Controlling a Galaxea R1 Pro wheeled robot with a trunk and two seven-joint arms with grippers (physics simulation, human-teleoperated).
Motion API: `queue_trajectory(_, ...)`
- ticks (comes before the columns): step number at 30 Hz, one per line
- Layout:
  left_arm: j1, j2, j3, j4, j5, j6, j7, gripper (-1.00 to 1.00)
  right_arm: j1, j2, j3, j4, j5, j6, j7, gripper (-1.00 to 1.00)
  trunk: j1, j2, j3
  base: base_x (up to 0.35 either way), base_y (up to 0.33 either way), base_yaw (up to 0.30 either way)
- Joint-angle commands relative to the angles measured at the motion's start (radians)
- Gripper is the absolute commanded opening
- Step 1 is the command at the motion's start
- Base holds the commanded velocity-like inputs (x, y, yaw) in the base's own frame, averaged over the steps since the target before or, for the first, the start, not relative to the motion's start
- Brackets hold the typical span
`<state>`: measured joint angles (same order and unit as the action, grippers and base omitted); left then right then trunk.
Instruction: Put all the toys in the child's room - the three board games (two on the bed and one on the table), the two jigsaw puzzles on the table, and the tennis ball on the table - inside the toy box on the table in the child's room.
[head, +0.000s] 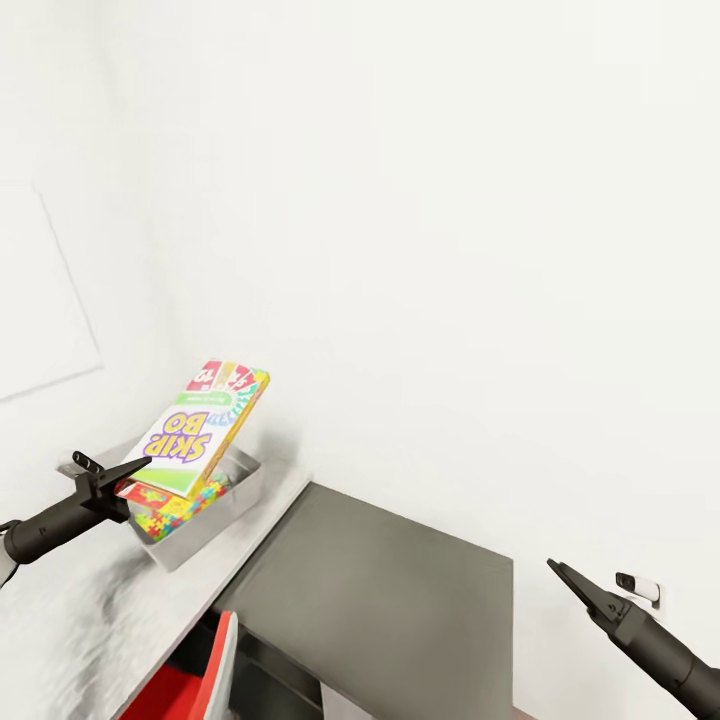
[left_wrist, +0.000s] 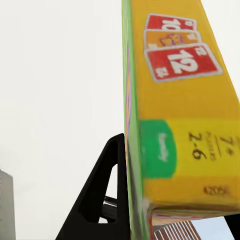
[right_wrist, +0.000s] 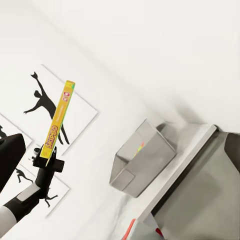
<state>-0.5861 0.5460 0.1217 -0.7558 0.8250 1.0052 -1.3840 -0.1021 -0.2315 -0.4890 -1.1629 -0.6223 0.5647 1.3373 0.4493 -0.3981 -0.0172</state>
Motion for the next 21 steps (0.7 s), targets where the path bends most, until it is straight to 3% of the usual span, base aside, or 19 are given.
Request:
queue_trajectory(1, -0.001, 0.0, 0.0, 0.0, 0.003, 0.01, -0.001, -1.0, -0.001, 0.0, 0.0, 0.0, -0.003, 0.01, 0.002, 1.0, 0.001, -0.002, -0.002, 0.099, 0.03, 0.0)
queue_trajectory(21, 0.0, 0.0, 0.0, 0.0, 0.003, 0.009, -0.002, -1.0, -0.001, 0.0, 0.0, 0.0, -0.002, 0.009, 0.002, 1.0, 0.001, -0.002, -0.002, 0.037, 0.105, 0.0)
